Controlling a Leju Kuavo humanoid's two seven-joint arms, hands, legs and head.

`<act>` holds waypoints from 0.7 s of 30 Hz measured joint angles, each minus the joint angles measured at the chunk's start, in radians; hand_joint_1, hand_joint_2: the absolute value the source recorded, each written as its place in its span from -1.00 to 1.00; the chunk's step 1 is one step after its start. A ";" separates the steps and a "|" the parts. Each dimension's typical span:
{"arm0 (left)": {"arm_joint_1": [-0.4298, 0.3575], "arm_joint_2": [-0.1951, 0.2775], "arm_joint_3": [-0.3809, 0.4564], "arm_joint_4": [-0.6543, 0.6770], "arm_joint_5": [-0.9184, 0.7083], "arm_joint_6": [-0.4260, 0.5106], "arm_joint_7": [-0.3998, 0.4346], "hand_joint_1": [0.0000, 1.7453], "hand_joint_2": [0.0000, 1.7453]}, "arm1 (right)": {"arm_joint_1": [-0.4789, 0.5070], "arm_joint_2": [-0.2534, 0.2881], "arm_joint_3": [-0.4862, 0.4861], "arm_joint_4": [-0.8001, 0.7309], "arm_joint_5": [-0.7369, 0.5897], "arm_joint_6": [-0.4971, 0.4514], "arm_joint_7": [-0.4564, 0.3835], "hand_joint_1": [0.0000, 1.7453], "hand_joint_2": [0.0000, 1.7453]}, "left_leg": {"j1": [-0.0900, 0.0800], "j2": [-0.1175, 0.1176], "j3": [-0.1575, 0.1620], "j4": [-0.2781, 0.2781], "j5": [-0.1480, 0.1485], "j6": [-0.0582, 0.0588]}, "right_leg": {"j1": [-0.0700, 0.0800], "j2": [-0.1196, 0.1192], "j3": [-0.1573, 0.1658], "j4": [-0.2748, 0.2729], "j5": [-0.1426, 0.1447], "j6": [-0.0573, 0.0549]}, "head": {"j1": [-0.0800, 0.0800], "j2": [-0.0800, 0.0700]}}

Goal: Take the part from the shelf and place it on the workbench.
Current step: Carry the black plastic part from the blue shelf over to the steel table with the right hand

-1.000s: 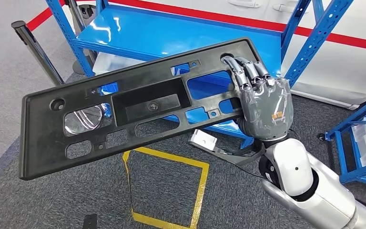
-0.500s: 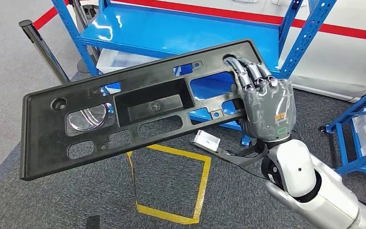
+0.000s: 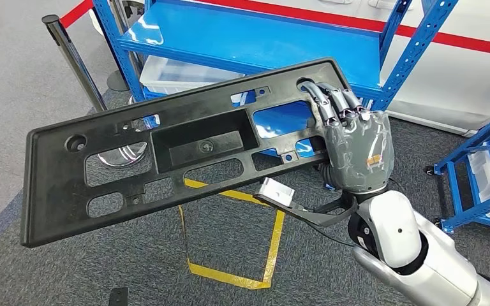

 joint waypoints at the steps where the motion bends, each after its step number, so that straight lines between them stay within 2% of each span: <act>1: 0.000 0.000 0.002 0.000 -0.001 0.001 0.000 -1.00 1.00 | -0.001 0.000 0.000 -0.001 0.000 0.000 0.000 1.00 1.00 | -0.001 0.000 -0.002 0.001 0.003 -0.003 | 0.005 0.000 0.032 -0.056 0.012 -0.008 | 0.000 0.000; 2: -0.001 -0.001 0.004 0.000 -0.002 0.002 0.001 -1.00 1.00 | -0.001 0.000 0.000 -0.001 0.000 0.000 0.000 1.00 1.00 | -0.002 0.000 -0.005 0.001 0.006 -0.007 | 0.010 0.001 0.048 -0.087 0.016 -0.013 | 0.000 0.000; 4: -0.001 0.000 0.007 0.001 -0.003 0.003 0.001 -1.00 1.00 | 0.000 0.000 -0.003 -0.002 -0.001 0.000 0.000 1.00 1.00 | -0.001 0.001 -0.008 0.000 0.013 -0.018 | 0.012 0.001 0.048 -0.101 0.018 -0.016 | 0.002 0.000; 6: 0.000 0.000 0.010 0.001 -0.005 0.004 0.002 -1.00 1.00 | 0.000 0.000 -0.005 -0.003 -0.003 0.000 0.000 1.00 1.00 | -0.001 0.000 -0.015 0.010 0.002 -0.029 | 0.006 -0.001 0.050 -0.114 0.029 -0.019 | 0.002 0.000; 8: 0.001 0.000 0.012 0.001 -0.005 0.005 0.003 -1.00 1.00 | 0.000 -0.001 -0.006 -0.003 -0.003 0.000 0.000 1.00 1.00 | 0.000 0.000 -0.047 0.083 -0.051 -0.038 | -0.001 -0.004 0.048 -0.124 0.041 -0.023 | -0.001 0.000; 10: 0.002 0.000 0.012 0.001 -0.005 0.005 0.003 -1.00 1.00 | 0.001 -0.001 -0.006 -0.003 -0.004 0.001 0.000 1.00 1.00 | 0.002 0.000 -0.097 0.206 -0.115 -0.045 | 0.000 -0.005 0.037 -0.122 0.047 -0.026 | -0.003 0.000; 11: 0.003 0.000 0.013 0.001 -0.005 0.005 0.003 -1.00 1.00 | 0.002 -0.001 -0.006 -0.003 -0.004 0.001 0.000 1.00 1.00 | 0.003 0.000 -0.112 0.248 -0.129 -0.047 | 0.000 -0.006 0.031 -0.119 0.049 -0.025 | -0.002 0.000; 12: 0.003 0.000 0.013 0.001 -0.005 0.005 0.003 -1.00 1.00 | 0.003 -0.001 -0.006 -0.003 -0.004 0.001 0.000 1.00 1.00 | 0.003 0.000 -0.111 0.258 -0.125 -0.049 | 0.000 -0.005 0.025 -0.115 0.050 -0.024 | -0.002 0.000; 13: 0.003 0.000 0.013 0.001 -0.006 0.005 0.003 -1.00 1.00 | 0.004 -0.001 -0.006 -0.003 -0.005 0.001 0.000 1.00 1.00 | 0.004 0.000 -0.091 0.230 -0.105 -0.049 | 0.000 -0.005 0.020 -0.110 0.051 -0.023 | -0.003 0.000; 14: 0.003 0.000 0.013 0.001 -0.006 0.005 0.003 -1.00 1.00 | 0.005 -0.001 -0.006 -0.003 -0.005 0.001 0.000 1.00 1.00 | 0.004 0.000 -0.055 0.171 -0.075 -0.047 | 0.000 -0.004 0.015 -0.104 0.052 -0.022 | -0.003 0.000; 16: 0.002 0.001 0.013 0.001 -0.008 0.006 0.003 -1.00 1.00 | 0.005 -0.001 -0.006 -0.003 -0.010 0.001 0.000 1.00 1.00 | 0.001 0.000 0.010 0.054 -0.041 -0.038 | 0.003 -0.004 0.004 -0.092 0.053 -0.017 | -0.002 0.000; 17: 0.001 0.001 0.013 0.001 -0.011 0.006 0.003 -1.00 1.00 | 0.004 -0.001 -0.006 -0.004 -0.013 0.001 0.000 1.00 1.00 | 0.000 -0.001 0.025 0.022 -0.036 -0.032 | 0.004 -0.003 -0.001 -0.089 0.055 -0.013 | -0.002 0.000; 19: 0.002 0.001 0.013 0.001 -0.015 0.008 0.003 -1.00 1.00 | 0.004 -0.001 -0.006 -0.005 -0.021 0.001 0.000 1.00 1.00 | -0.004 -0.002 0.023 0.011 -0.032 -0.020 | 0.005 -0.003 -0.007 -0.089 0.062 -0.002 | -0.001 0.000; 21: 0.003 0.002 0.014 0.001 -0.018 0.010 0.004 -1.00 1.00 | 0.005 -0.002 -0.006 -0.005 -0.028 0.001 0.000 1.00 1.00 | 0.000 0.000 0.022 0.001 -0.020 -0.006 | 0.004 -0.001 -0.012 -0.084 0.057 0.009 | -0.001 0.000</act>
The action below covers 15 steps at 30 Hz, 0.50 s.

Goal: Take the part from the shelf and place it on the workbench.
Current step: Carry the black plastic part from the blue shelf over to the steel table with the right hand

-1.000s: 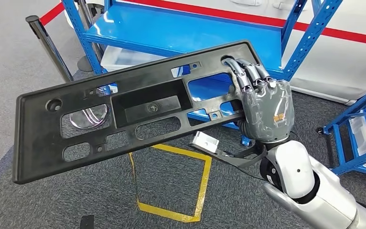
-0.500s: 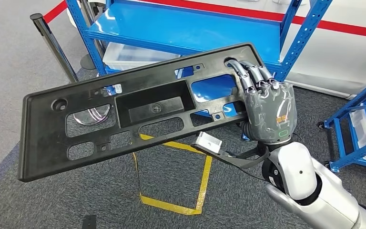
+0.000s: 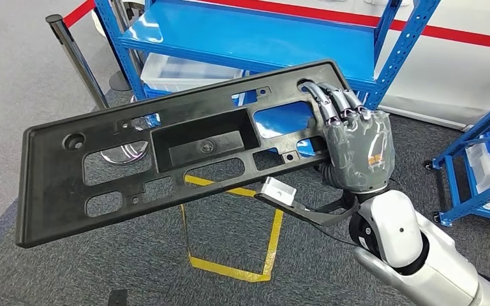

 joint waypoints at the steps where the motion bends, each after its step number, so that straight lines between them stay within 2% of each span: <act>1: 0.000 0.000 0.000 0.000 -0.001 0.001 0.000 -1.00 1.00 | -0.001 0.000 0.000 0.000 -0.003 0.000 0.000 1.00 1.00 | 0.003 0.001 0.000 -0.006 0.007 0.007 | -0.001 0.001 -0.008 0.020 -0.017 0.005 | 0.001 0.000; 2: -0.001 0.000 0.000 0.000 -0.001 0.001 0.000 -1.00 1.00 | -0.001 -0.001 0.000 0.000 -0.005 0.000 0.000 1.00 1.00 | 0.005 0.001 -0.001 -0.012 0.013 0.013 | -0.003 0.002 -0.024 0.060 -0.047 0.009 | 0.002 0.000; 4: -0.002 0.000 0.000 0.000 -0.002 0.001 0.000 -1.00 1.00 | 0.000 -0.002 0.000 0.000 -0.010 0.002 0.000 1.00 1.00 | 0.005 0.001 -0.009 -0.012 0.019 0.017 | -0.006 0.003 -0.072 0.181 -0.116 0.018 | 0.004 0.000; 5: -0.001 0.000 0.000 0.000 -0.004 0.001 0.000 -1.00 1.00 | 0.001 -0.002 0.000 0.000 -0.013 0.003 0.000 1.00 1.00 | 0.005 0.001 -0.013 -0.010 0.021 0.017 | -0.008 0.003 -0.091 0.232 -0.137 0.021 | 0.004 0.000; 6: 0.001 0.000 0.000 0.000 -0.005 0.001 0.000 -1.00 1.00 | 0.002 -0.003 0.000 0.000 -0.015 0.004 0.000 1.00 1.00 | 0.005 0.001 -0.018 -0.008 0.023 0.016 | -0.010 0.003 -0.094 0.252 -0.139 0.023 | 0.004 0.000; 7: 0.001 0.000 0.000 0.000 -0.007 0.001 0.001 -1.00 1.00 | 0.002 -0.003 0.000 0.000 -0.017 0.006 0.000 1.00 1.00 | 0.006 0.000 -0.021 -0.006 0.023 0.015 | -0.012 0.003 -0.079 0.235 -0.124 0.025 | 0.004 0.000; 9: 0.001 0.000 0.000 0.000 -0.009 0.001 0.001 -1.00 1.00 | 0.001 -0.004 0.000 0.000 -0.020 0.008 0.000 1.00 1.00 | 0.009 -0.003 -0.025 0.000 0.024 0.009 | -0.017 0.008 -0.008 0.116 -0.072 0.026 | 0.004 0.000; 11: -0.002 0.000 0.000 0.000 -0.010 0.001 0.001 -1.00 1.00 | -0.001 -0.004 0.000 -0.001 -0.022 0.012 0.000 1.00 1.00 | 0.008 -0.006 -0.032 0.005 0.026 -0.003 | -0.015 0.017 0.046 0.015 -0.046 0.022 | 0.004 0.000; 13: -0.003 0.000 0.001 0.000 -0.011 0.001 0.001 -1.00 1.00 | -0.002 -0.005 0.000 -0.002 -0.023 0.018 0.000 1.00 1.00 | 0.005 -0.010 -0.037 0.005 0.031 -0.016 | -0.010 0.020 0.051 -0.005 -0.045 0.014 | 0.003 0.000; 15: -0.002 0.000 0.001 0.000 -0.012 0.001 0.001 -1.00 1.00 | -0.003 -0.005 0.000 -0.003 -0.024 0.021 0.000 1.00 1.00 | 0.007 -0.012 -0.042 0.007 0.029 -0.027 | -0.012 0.016 0.049 -0.008 -0.039 0.003 | 0.003 0.000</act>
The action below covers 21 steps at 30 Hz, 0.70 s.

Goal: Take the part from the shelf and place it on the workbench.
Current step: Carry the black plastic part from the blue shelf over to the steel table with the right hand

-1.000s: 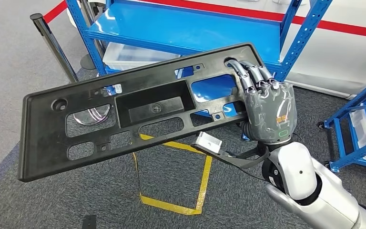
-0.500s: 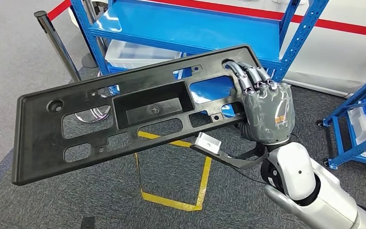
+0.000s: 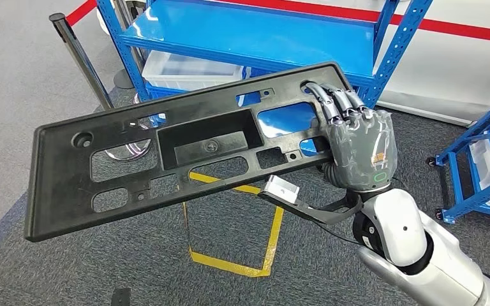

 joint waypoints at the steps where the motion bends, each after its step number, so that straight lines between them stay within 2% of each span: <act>1: 0.000 0.000 0.000 0.000 0.000 0.000 0.000 -1.00 1.00 | -0.001 0.000 0.000 0.000 0.000 0.001 0.000 1.00 1.00 | 0.001 0.001 -0.008 0.018 -0.014 -0.005 | -0.002 -0.003 0.000 -0.003 0.003 -0.007 | -0.002 0.000; 2: 0.000 0.000 0.001 0.000 0.000 0.000 -0.001 -1.00 1.00 | -0.001 0.000 0.000 0.000 0.000 0.001 0.000 1.00 1.00 | 0.002 0.003 -0.025 0.055 -0.039 -0.009 | -0.004 -0.008 -0.001 -0.005 0.006 -0.013 | -0.003 0.000; 4: -0.001 0.000 0.002 0.000 0.000 0.000 -0.002 -1.00 1.00 | -0.002 0.000 0.000 0.000 0.000 0.001 0.000 1.00 1.00 | 0.003 0.007 -0.079 0.178 -0.104 -0.014 | -0.001 -0.016 -0.004 -0.006 0.008 -0.020 | -0.006 0.000; 5: 0.000 0.000 0.003 0.000 0.000 0.000 -0.003 -1.00 1.00 | -0.001 0.000 0.000 0.000 0.000 0.000 0.000 1.00 1.00 | 0.003 0.008 -0.103 0.235 -0.126 -0.015 | 0.001 -0.020 -0.006 -0.005 0.009 -0.022 | -0.006 0.000; 6: 0.000 0.000 0.004 0.000 0.000 0.000 -0.003 -1.00 1.00 | -0.001 0.000 0.000 0.000 0.000 0.000 0.000 1.00 1.00 | 0.003 0.008 -0.114 0.265 -0.131 -0.015 | 0.003 -0.024 -0.007 -0.005 0.009 -0.022 | -0.006 0.000; 7: 0.001 0.000 0.004 0.000 0.001 0.000 -0.003 -1.00 1.00 | 0.000 0.000 0.000 0.000 0.002 -0.001 0.000 1.00 1.00 | 0.003 0.009 -0.107 0.258 -0.117 -0.013 | 0.005 -0.028 -0.007 -0.005 0.009 -0.023 | -0.006 0.000; 8: 0.001 0.000 0.004 0.000 0.001 0.000 -0.004 -1.00 1.00 | 0.000 0.000 0.000 0.000 0.004 -0.002 0.000 1.00 1.00 | 0.002 0.012 -0.082 0.214 -0.090 -0.009 | 0.006 -0.033 -0.007 -0.004 0.010 -0.023 | -0.006 0.000; 9: 0.001 0.000 0.005 0.000 0.001 0.000 -0.004 -1.00 1.00 | 0.001 0.000 0.000 0.000 0.006 -0.003 0.000 1.00 1.00 | 0.000 0.022 -0.046 0.148 -0.059 -0.002 | 0.008 -0.036 -0.007 -0.003 0.010 -0.023 | -0.006 0.000; 11: -0.002 0.000 0.006 0.000 0.001 0.001 -0.005 -1.00 1.00 | 0.000 0.000 0.000 0.000 0.009 -0.006 0.000 1.00 1.00 | -0.010 0.046 0.013 0.034 -0.025 0.011 | 0.013 -0.044 -0.009 0.000 0.010 -0.019 | -0.005 0.000; 13: -0.004 0.001 0.007 0.000 0.001 0.001 -0.006 -1.00 1.00 | 0.001 -0.001 0.000 0.000 0.011 -0.009 0.000 1.00 1.00 | -0.018 0.053 0.025 -0.001 -0.023 0.019 | 0.016 -0.055 -0.012 0.000 0.012 -0.012 | -0.005 0.000; 15: -0.002 0.001 0.011 0.000 0.001 0.001 -0.006 -1.00 1.00 | 0.001 -0.001 0.000 0.000 0.012 -0.011 0.000 1.00 1.00 | -0.014 0.040 0.023 -0.009 -0.014 0.029 | 0.015 -0.063 -0.013 0.001 0.011 -0.003 | -0.005 0.000; 17: -0.001 0.002 0.016 0.000 0.000 0.002 -0.006 -1.00 1.00 | 0.000 -0.001 -0.001 -0.001 0.013 -0.014 0.000 1.00 1.00 | -0.008 0.028 0.024 -0.020 -0.003 0.040 | 0.013 -0.049 -0.029 0.042 -0.023 0.005 | -0.003 0.000; 20: -0.002 0.002 0.021 0.000 -0.001 0.002 -0.006 -1.00 1.00 | 0.004 -0.001 -0.002 -0.001 0.013 -0.018 0.000 1.00 1.00 | -0.006 0.009 0.021 -0.024 0.003 0.047 | 0.007 -0.022 -0.103 0.212 -0.113 0.015 | 0.000 0.000; 21: -0.001 0.002 0.022 0.000 -0.001 0.002 -0.006 -1.00 1.00 | 0.005 -0.001 -0.002 -0.001 0.013 -0.018 0.000 1.00 1.00 | -0.005 0.001 0.020 -0.023 0.003 0.047 | 0.005 -0.020 -0.119 0.249 -0.121 0.018 | 0.000 0.000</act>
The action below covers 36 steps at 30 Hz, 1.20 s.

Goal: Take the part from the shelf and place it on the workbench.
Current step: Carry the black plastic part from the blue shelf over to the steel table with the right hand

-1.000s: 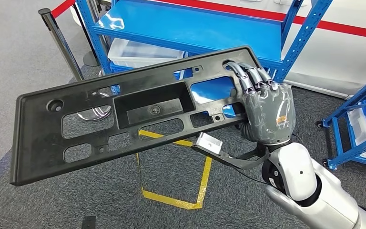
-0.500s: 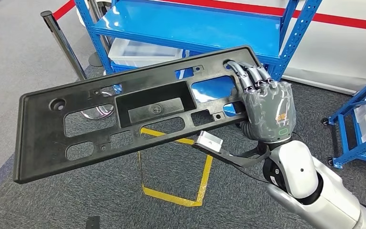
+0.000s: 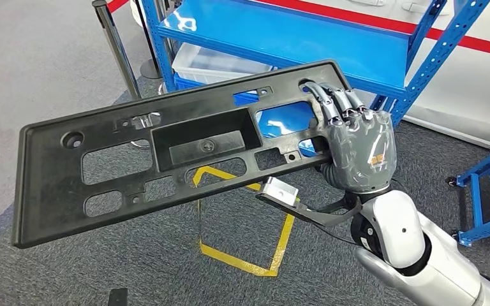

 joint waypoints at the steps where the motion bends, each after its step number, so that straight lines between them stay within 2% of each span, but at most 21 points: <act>1: 0.001 0.000 0.001 0.000 0.000 0.000 0.000 -1.00 1.00 | 0.001 0.000 0.000 0.000 0.000 0.000 0.000 1.00 1.00 | 0.000 -0.008 -0.001 0.002 0.000 0.000 | -0.002 0.001 -0.001 0.004 0.011 0.001 | 0.000 0.000; 2: 0.002 0.000 0.001 0.000 0.000 0.000 0.000 -1.00 1.00 | 0.002 0.000 0.000 0.000 0.000 0.000 0.000 1.00 1.00 | 0.001 -0.016 -0.001 0.005 -0.001 -0.002 | -0.004 0.004 0.016 -0.029 0.039 0.002 | 0.000 0.000; 4: 0.001 0.000 0.002 0.000 0.000 0.000 0.000 -1.00 1.00 | 0.001 0.000 0.000 0.000 0.000 0.001 0.000 1.00 1.00 | 0.002 -0.033 -0.003 0.012 -0.003 -0.008 | -0.007 0.032 0.077 -0.152 0.104 -0.002 | 0.000 0.000; 5: 0.000 0.000 0.002 0.000 0.000 -0.001 0.000 -1.00 1.00 | 0.000 0.000 0.000 -0.001 0.000 0.001 0.000 1.00 1.00 | 0.002 -0.041 -0.008 0.016 -0.003 -0.013 | -0.008 0.048 0.101 -0.205 0.120 -0.004 | 0.000 0.000; 7: -0.002 0.000 0.003 0.000 0.000 -0.001 0.000 -1.00 1.00 | 0.000 0.000 0.000 -0.003 0.000 0.001 0.000 1.00 1.00 | 0.003 -0.056 -0.018 0.018 0.001 -0.026 | -0.006 0.064 0.116 -0.245 0.120 -0.009 | -0.001 0.000; 9: 0.000 0.001 0.004 0.000 0.000 -0.001 0.000 -1.00 1.00 | -0.001 0.000 0.000 -0.004 0.001 0.001 0.000 1.00 1.00 | 0.006 -0.066 -0.025 0.017 0.004 -0.039 | -0.007 0.048 0.117 -0.253 0.124 -0.018 | -0.002 0.000; 11: 0.001 0.001 0.006 0.000 -0.001 -0.001 0.000 -1.00 1.00 | -0.002 0.000 0.000 -0.004 0.002 -0.001 0.000 1.00 1.00 | 0.005 -0.045 -0.041 0.049 -0.018 -0.049 | -0.012 0.031 0.121 -0.263 0.130 -0.030 | -0.005 0.000; 14: -0.001 0.002 0.007 0.000 -0.006 -0.002 0.000 -1.00 1.00 | -0.002 0.000 0.000 -0.004 0.003 -0.013 0.000 1.00 1.00 | 0.006 -0.001 -0.120 0.220 -0.102 -0.059 | -0.009 0.000 0.121 -0.265 0.132 -0.041 | -0.010 0.000; 16: -0.001 0.001 0.007 0.001 -0.010 -0.002 0.000 -1.00 1.00 | -0.002 0.000 0.000 -0.005 0.006 -0.021 -0.001 1.00 1.00 | 0.007 0.006 -0.148 0.281 -0.111 -0.063 | -0.006 -0.022 0.119 -0.262 0.131 -0.041 | -0.010 0.000; 17: 0.000 0.001 0.008 0.001 -0.011 -0.001 0.000 -1.00 1.00 | -0.002 0.000 0.000 -0.005 0.009 -0.023 -0.001 1.00 1.00 | 0.008 0.010 -0.134 0.256 -0.091 -0.063 | -0.006 -0.032 0.119 -0.260 0.129 -0.041 | -0.010 0.000; 19: -0.001 0.002 0.009 0.001 -0.014 -0.001 0.000 -1.00 1.00 | -0.002 0.000 0.000 -0.006 0.014 -0.024 -0.001 1.00 1.00 | 0.005 0.041 -0.069 0.133 -0.036 -0.060 | -0.005 -0.050 0.119 -0.254 0.125 -0.037 | -0.010 0.000; 21: -0.004 0.002 0.010 0.001 -0.017 -0.001 0.000 -1.00 1.00 | -0.003 0.000 0.000 -0.009 0.017 -0.024 -0.001 1.00 1.00 | -0.001 0.069 -0.024 0.042 -0.012 -0.049 | 0.001 -0.066 0.119 -0.249 0.121 -0.028 | -0.009 0.000; 22: -0.005 0.002 0.010 0.001 -0.018 -0.001 0.000 -1.00 1.00 | -0.003 0.000 0.000 -0.010 0.018 -0.025 -0.001 1.00 1.00 | -0.004 0.071 -0.020 0.030 -0.013 -0.042 | 0.004 -0.073 0.118 -0.248 0.121 -0.024 | -0.008 0.000; 24: -0.005 0.002 0.012 0.001 -0.020 0.000 0.000 -1.00 1.00 | -0.003 0.000 0.000 -0.012 0.018 -0.025 -0.001 1.00 1.00 | -0.004 0.048 -0.023 0.025 -0.005 -0.029 | 0.005 -0.087 0.119 -0.250 0.120 -0.013 | -0.007 0.000; 25: -0.004 0.002 0.013 0.001 -0.020 0.001 0.000 -1.00 1.00 | -0.003 -0.001 0.000 -0.012 0.018 -0.025 -0.001 1.00 1.00 | -0.003 0.039 -0.023 0.021 -0.001 -0.022 | 0.003 -0.081 0.118 -0.244 0.113 -0.007 | -0.007 0.000; 27: -0.004 0.002 0.015 0.001 -0.021 0.002 0.000 -1.00 1.00 | -0.004 -0.001 0.000 -0.015 0.019 -0.026 -0.001 1.00 1.00 | 0.001 0.021 -0.022 0.014 0.008 -0.009 | -0.002 -0.042 0.094 -0.185 0.069 0.001 | -0.004 0.000; 28: -0.004 0.002 0.017 0.001 -0.021 0.002 0.000 -1.00 1.00 | -0.003 -0.002 0.000 -0.015 0.019 -0.027 -0.001 1.00 1.00 | 0.002 0.013 -0.024 0.013 0.010 -0.006 | -0.003 -0.018 0.069 -0.128 0.036 0.002 | -0.001 0.000; 30: -0.004 0.002 0.019 0.001 -0.023 0.002 0.000 -1.00 1.00 | 0.000 -0.003 0.000 -0.016 0.020 -0.027 -0.001 1.00 1.00 | 0.001 -0.007 -0.028 0.013 0.012 -0.002 | -0.002 0.002 0.013 -0.007 -0.014 0.003 | 0.001 0.000; 32: -0.003 0.002 0.023 0.001 -0.025 0.002 0.000 -1.00 1.00 | 0.003 -0.003 0.000 -0.016 0.021 -0.027 0.000 1.00 1.00 | 0.000 -0.030 -0.030 0.014 0.014 -0.001 | 0.000 0.007 0.006 0.005 0.007 -0.002 | 0.001 0.000; 34: -0.003 0.002 0.024 0.001 -0.028 0.002 0.001 -1.00 1.00 | 0.003 -0.003 0.000 -0.016 0.022 -0.026 0.000 1.00 1.00 | 0.000 -0.053 -0.028 0.014 0.015 -0.002 | 0.002 0.033 0.061 -0.113 0.078 -0.016 | 0.001 0.000; 36: -0.005 -0.001 0.025 0.002 -0.029 0.003 0.001 -1.00 1.00 | 0.001 -0.005 0.000 -0.016 0.023 -0.026 0.000 1.00 1.00 | 0.000 -0.073 -0.033 0.017 0.018 -0.009 | 0.003 0.079 0.111 -0.224 0.118 -0.031 | 0.000 0.000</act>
